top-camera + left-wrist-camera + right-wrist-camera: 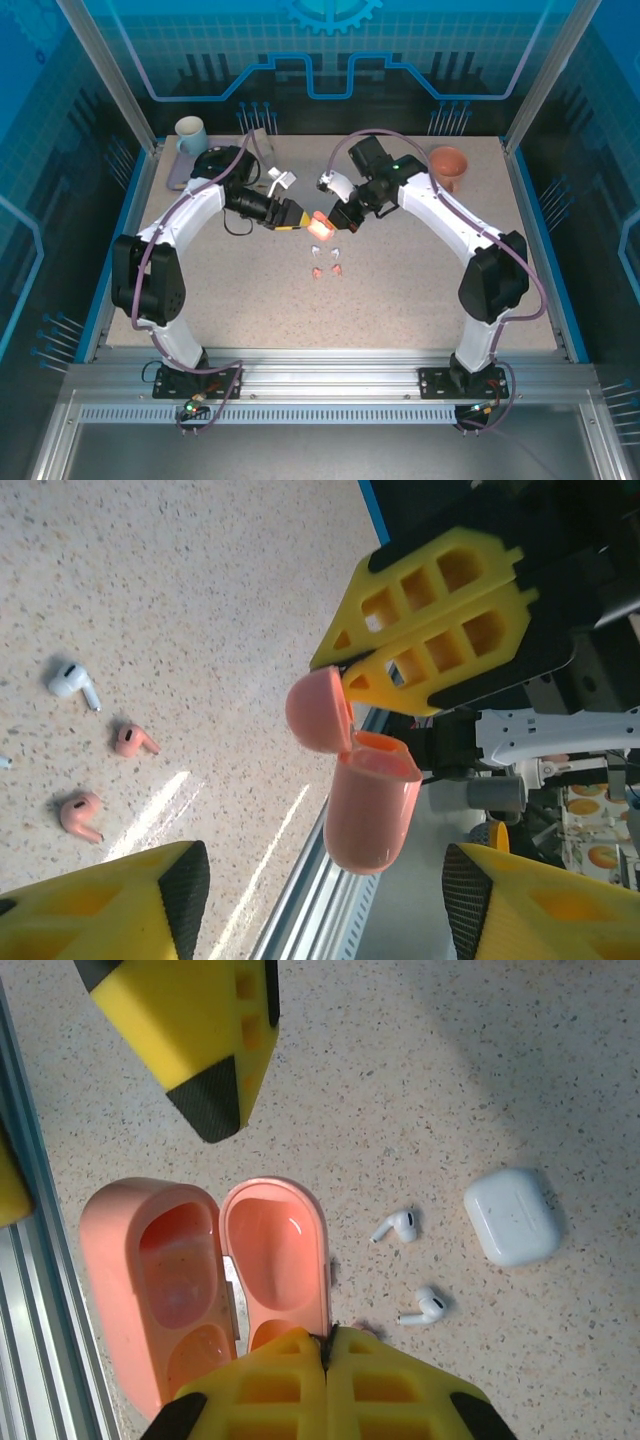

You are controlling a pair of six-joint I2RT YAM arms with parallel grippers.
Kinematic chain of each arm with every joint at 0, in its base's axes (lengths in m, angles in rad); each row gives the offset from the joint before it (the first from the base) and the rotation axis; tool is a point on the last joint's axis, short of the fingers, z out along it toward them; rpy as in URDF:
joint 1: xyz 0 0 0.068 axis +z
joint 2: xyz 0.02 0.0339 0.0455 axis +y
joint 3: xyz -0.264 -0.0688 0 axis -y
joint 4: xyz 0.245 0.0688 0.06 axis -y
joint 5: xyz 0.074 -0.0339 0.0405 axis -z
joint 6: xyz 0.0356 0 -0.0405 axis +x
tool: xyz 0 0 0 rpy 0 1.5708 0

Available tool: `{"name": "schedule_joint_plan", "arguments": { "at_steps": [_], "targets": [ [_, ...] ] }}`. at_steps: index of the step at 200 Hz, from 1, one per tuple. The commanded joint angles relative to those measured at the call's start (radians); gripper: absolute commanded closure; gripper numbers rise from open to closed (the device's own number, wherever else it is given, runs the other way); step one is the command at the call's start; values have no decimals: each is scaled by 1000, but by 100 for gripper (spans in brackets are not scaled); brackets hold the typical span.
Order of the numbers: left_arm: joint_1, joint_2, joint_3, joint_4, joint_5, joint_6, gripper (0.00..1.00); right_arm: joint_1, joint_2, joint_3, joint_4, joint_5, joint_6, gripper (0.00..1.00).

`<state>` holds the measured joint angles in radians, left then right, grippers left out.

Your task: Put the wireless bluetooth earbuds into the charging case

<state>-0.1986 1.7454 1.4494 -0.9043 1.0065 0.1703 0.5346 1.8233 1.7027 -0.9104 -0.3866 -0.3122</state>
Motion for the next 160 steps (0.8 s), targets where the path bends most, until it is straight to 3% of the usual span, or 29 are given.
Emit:
{"name": "schedule_joint_plan", "arguments": {
  "at_steps": [1, 72, 160],
  "targets": [
    [-7, -27, -12, -36, 54, 43, 37, 11, 23, 48, -31, -40, -33, 100],
    [-65, 16, 20, -74, 57, 68, 47, 32, 79, 108, -54, -53, -53, 100],
    [-68, 68, 84, -163, 61, 127, 55, 49, 66, 102, -70, -38, -68, 100]
  ]
}}
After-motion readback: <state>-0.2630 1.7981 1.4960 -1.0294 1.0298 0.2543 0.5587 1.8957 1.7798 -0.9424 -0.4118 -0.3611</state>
